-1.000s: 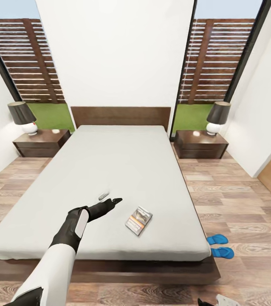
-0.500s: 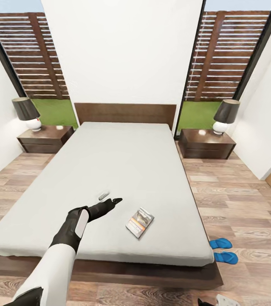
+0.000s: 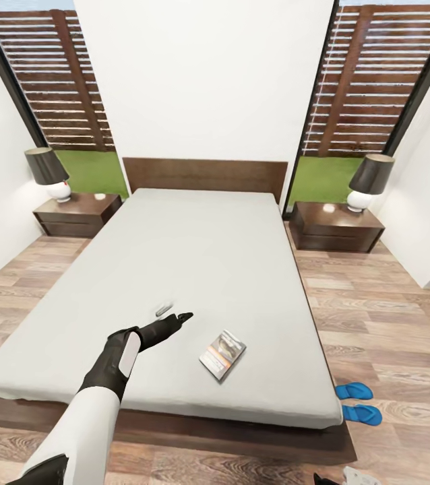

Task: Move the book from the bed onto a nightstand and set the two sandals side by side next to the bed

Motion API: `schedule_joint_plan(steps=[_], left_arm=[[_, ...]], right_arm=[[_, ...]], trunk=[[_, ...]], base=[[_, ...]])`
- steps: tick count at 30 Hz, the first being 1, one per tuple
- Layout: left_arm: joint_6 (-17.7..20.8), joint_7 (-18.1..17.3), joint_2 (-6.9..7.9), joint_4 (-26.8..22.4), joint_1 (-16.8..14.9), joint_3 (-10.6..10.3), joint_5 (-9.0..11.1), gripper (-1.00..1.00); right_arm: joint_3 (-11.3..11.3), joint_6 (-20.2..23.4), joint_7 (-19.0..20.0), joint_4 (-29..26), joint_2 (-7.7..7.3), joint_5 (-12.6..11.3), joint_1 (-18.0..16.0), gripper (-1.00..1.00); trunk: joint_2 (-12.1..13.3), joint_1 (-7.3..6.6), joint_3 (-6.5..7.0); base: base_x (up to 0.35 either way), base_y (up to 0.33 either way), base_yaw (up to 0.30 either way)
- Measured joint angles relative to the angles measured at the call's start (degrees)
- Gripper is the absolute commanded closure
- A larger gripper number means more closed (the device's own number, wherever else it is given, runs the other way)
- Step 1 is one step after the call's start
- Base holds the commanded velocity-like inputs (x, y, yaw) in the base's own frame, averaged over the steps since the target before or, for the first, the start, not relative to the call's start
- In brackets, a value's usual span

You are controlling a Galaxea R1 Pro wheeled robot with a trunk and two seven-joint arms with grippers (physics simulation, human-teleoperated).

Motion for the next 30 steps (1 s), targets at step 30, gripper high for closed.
schedule_joint_plan(steps=[30], left_arm=[[-0.02,-0.09,0.02,0.00,0.04,0.17,0.00,-1.00]], right_arm=[[0.03,0.02,0.08,0.00,0.00,-0.05,0.00,-1.00]], trunk=[[0.00,0.00,-1.85]], base=[[0.001,-0.001,-0.029]])
